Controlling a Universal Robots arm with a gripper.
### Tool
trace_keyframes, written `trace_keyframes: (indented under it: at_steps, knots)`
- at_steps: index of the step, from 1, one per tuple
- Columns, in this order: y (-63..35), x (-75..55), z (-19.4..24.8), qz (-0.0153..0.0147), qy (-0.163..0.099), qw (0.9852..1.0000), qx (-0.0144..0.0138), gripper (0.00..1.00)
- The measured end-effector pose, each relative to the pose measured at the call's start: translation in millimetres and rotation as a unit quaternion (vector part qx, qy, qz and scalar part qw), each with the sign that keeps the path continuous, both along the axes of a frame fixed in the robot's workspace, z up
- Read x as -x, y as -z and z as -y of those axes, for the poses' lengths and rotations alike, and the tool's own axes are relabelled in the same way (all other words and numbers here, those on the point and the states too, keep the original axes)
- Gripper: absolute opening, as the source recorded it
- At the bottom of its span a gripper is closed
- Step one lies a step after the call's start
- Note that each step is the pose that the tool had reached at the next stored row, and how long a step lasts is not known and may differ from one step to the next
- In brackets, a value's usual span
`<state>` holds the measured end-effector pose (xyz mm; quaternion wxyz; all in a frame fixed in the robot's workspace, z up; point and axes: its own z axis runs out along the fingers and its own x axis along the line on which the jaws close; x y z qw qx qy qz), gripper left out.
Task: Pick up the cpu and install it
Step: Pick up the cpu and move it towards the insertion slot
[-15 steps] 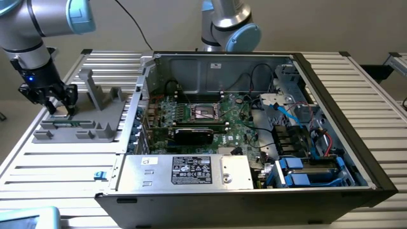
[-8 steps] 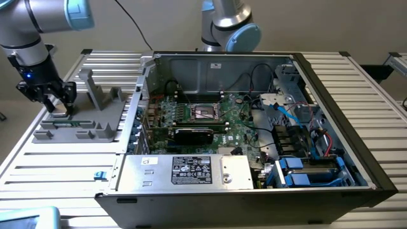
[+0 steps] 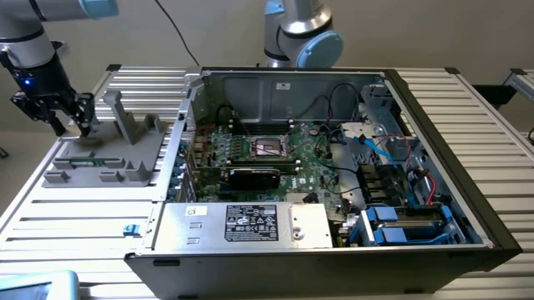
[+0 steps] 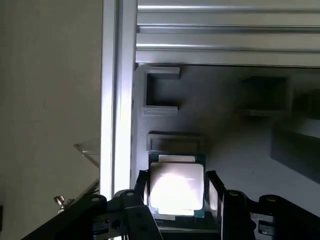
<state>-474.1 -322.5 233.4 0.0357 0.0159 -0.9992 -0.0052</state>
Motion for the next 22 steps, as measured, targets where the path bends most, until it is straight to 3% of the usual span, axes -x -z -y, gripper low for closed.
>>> trace_keyframes:
  at_steps: [11, 16, 22]
  knots:
    - [-50.0, -6.4, 0.3, -0.0025, 0.000, 1.0000, -0.0001, 0.55]
    - [-70.8, -14.6, 0.3, -0.0089, 0.000, 1.0000, 0.0000, 0.55]
    - [-91.9, -28.7, 0.4, -0.0192, 0.000, 0.9998, 0.0000, 0.55]
